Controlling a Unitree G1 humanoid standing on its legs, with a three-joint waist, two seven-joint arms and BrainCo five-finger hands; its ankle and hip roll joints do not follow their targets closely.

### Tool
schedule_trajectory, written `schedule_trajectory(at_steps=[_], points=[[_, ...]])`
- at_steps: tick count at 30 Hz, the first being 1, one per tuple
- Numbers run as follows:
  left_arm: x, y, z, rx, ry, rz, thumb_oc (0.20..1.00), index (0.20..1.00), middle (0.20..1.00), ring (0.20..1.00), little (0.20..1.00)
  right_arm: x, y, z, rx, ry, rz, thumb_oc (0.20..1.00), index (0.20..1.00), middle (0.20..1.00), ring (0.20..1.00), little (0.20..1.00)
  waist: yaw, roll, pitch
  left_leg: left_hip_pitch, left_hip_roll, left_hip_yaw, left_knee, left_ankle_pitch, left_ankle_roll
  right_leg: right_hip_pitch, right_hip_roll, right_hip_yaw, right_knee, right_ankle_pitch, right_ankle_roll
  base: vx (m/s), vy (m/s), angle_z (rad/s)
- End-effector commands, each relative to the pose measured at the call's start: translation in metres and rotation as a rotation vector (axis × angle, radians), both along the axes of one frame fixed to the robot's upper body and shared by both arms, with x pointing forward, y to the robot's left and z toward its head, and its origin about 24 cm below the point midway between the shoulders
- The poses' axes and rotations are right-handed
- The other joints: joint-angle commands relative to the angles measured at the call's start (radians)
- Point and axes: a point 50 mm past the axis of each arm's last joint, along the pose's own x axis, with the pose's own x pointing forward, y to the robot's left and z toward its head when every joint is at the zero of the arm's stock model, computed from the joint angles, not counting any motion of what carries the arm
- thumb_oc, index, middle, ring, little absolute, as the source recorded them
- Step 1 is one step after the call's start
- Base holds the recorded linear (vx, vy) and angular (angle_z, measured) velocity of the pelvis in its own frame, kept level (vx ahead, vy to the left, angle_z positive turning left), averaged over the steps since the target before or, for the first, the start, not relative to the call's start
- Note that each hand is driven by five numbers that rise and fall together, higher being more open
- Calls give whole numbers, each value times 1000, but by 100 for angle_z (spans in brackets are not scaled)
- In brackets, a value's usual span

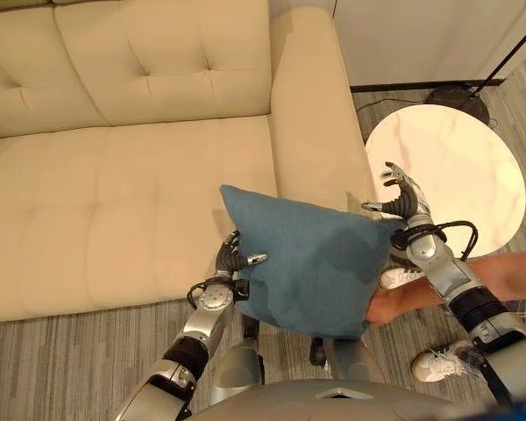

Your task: Pick up all the scattered cushions and arrange them neatly on the sofa.

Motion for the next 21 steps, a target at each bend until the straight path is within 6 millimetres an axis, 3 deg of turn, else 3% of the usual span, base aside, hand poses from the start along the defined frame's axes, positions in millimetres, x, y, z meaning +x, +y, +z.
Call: schedule_trajectory(at_steps=[1, 10, 21], points=[[22, -6, 26, 1, -146, -45, 1000, 1000, 1000, 1000, 1000, 5, 4, 21, 61, -115, 13, 1000, 1000, 1000, 1000, 1000, 12, -39, -58, -39, 14, 18, 0, 13, -53, 66, -53, 16, 7, -105, 117, 0, 0, 0], [-7, 20, 9, 42, -65, -4, 1000, 1000, 1000, 1000, 1000, -24, -11, -8, 55, -26, -23, 1000, 1000, 1000, 1000, 1000, 20, -27, -84, 32, 18, 21, 0, -7, -49, 145, -51, 6, 7, -129, 123, 2, -2, 0], [-19, 28, 1, 68, -19, -12, 1000, 1000, 1000, 1000, 1000, -36, -17, -26, 64, 53, -44, 1000, 1000, 1000, 1000, 1000, 18, -15, -100, 75, 15, 30, 0, -19, -49, 186, -52, 6, 7, -134, 126, 0, 0, 0]])
